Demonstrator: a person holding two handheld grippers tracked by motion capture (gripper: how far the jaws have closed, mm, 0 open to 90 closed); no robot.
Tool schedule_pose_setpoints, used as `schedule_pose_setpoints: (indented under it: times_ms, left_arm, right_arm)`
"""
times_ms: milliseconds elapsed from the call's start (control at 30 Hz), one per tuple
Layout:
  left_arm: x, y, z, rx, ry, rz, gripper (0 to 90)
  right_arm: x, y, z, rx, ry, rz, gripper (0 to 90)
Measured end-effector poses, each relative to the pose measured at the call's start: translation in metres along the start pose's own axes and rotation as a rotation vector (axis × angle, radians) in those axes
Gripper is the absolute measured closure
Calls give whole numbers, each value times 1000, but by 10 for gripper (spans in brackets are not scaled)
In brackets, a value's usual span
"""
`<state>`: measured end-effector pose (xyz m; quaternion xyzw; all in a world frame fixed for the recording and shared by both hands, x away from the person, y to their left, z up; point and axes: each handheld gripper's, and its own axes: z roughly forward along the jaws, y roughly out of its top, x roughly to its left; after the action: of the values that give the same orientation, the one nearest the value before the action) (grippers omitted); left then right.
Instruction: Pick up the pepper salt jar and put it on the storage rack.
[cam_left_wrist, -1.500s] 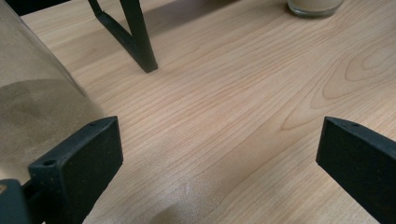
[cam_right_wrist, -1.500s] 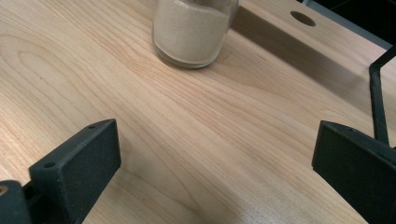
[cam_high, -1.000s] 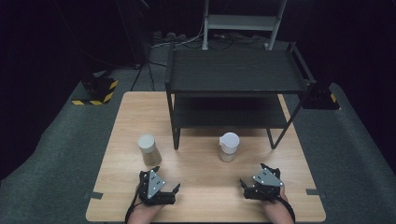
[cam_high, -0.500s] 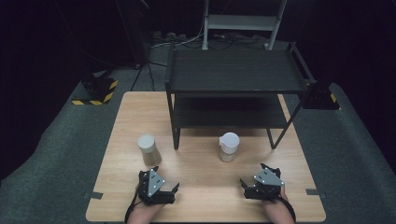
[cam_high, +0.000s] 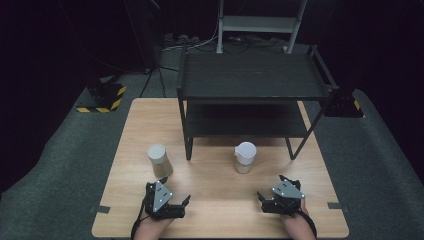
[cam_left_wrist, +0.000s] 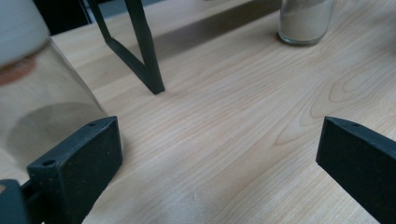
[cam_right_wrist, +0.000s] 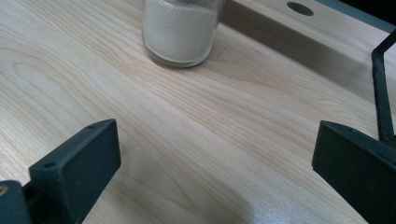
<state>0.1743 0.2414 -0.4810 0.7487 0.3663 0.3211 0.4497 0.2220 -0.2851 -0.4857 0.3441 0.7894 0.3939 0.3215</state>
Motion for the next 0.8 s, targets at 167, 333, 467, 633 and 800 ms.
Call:
schedule_pose_setpoints:
  times_ms: [167, 333, 467, 633, 800]
  left_arm:
    - [3, -2, -8, -18, 12, -21, 6]
    - [7, -4, -17, -43, 33, -51, 5]
    - [11, -5, -22, -55, 54, -63, 5]
    - [20, -10, -30, -82, 87, -108, 5]
    - [26, -13, -32, -99, 108, -125, 4]
  right_arm:
    - [0, 0, 0, 1, 1, 2, 3]
    - [0, 1, 0, 3, 1, 0, 3]
    - [0, 0, 0, 2, -1, 3, 4]
    - [0, 0, 0, 2, -2, 6, 3]
    - [0, 1, 0, 3, -1, 6, 3]
